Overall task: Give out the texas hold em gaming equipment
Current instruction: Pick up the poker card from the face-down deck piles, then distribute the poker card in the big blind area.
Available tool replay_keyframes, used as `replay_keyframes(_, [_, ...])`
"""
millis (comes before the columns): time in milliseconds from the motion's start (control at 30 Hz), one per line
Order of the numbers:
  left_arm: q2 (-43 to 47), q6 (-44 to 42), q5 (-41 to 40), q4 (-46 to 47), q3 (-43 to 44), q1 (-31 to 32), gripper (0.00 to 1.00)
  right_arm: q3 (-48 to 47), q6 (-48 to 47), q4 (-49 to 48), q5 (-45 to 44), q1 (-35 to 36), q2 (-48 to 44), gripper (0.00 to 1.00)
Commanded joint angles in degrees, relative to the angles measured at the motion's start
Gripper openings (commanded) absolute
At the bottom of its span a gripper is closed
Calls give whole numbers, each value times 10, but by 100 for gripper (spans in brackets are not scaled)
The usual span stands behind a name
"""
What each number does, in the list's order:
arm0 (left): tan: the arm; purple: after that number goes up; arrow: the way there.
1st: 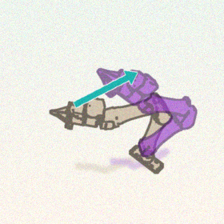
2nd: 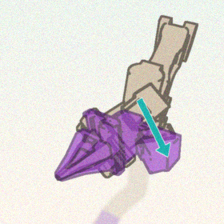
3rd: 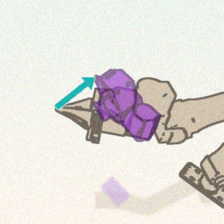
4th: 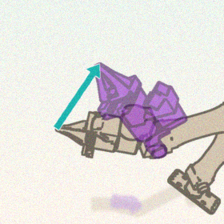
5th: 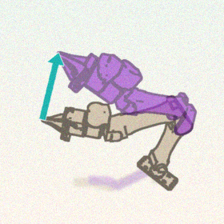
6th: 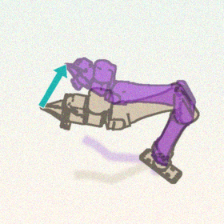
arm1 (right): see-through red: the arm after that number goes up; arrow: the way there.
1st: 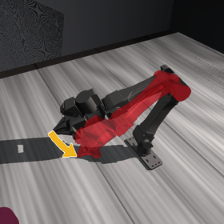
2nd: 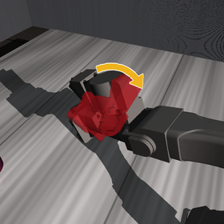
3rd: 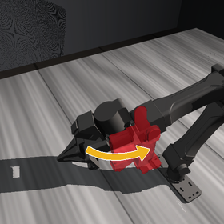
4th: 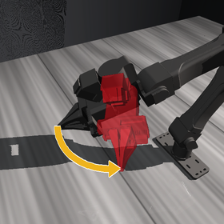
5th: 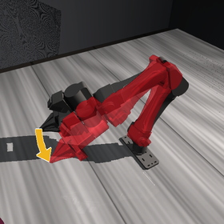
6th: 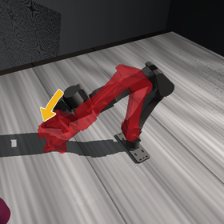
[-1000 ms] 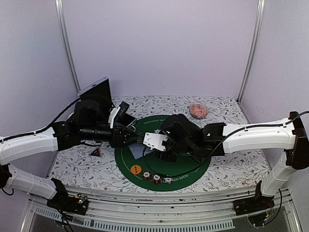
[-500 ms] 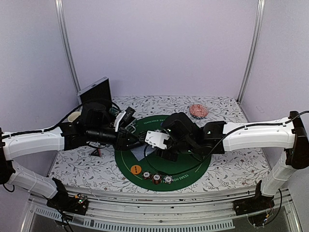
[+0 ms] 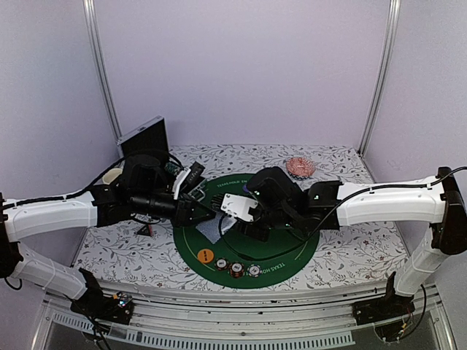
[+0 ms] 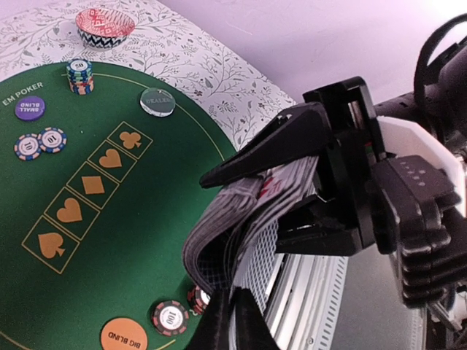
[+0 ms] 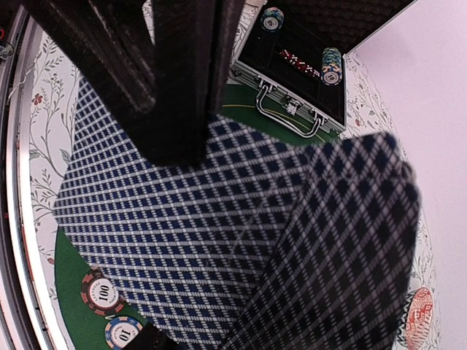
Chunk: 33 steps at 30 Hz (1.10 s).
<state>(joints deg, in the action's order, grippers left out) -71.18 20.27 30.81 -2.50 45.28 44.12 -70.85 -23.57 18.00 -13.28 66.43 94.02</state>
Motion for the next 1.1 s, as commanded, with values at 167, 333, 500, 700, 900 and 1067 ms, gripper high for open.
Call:
replay_keyframes(167, [9, -8, 12, -7, -1, -4, 0, 2, 15, -13, 0, -13, -32, 44])
replay_keyframes(333, [17, -7, 20, -7, 0, -4, 0, 5, 17, -13, 0, -16, -32, 44])
replay_keyframes(500, [30, -5, 34, -7, -1, -4, 0, 12, 24, -13, 9, -29, -36, 44])
replay_keyframes(700, [38, -5, 39, -11, -2, -6, 0, 21, 33, -13, 23, -43, -36, 44])
replay_keyframes(900, [55, 5, 30, -21, -7, -25, 0, 32, 39, -12, 35, -55, -42, 44])
replay_keyframes(1067, [56, 41, 11, -31, -31, -100, 0, 40, 43, -9, 35, -59, -55, 44])
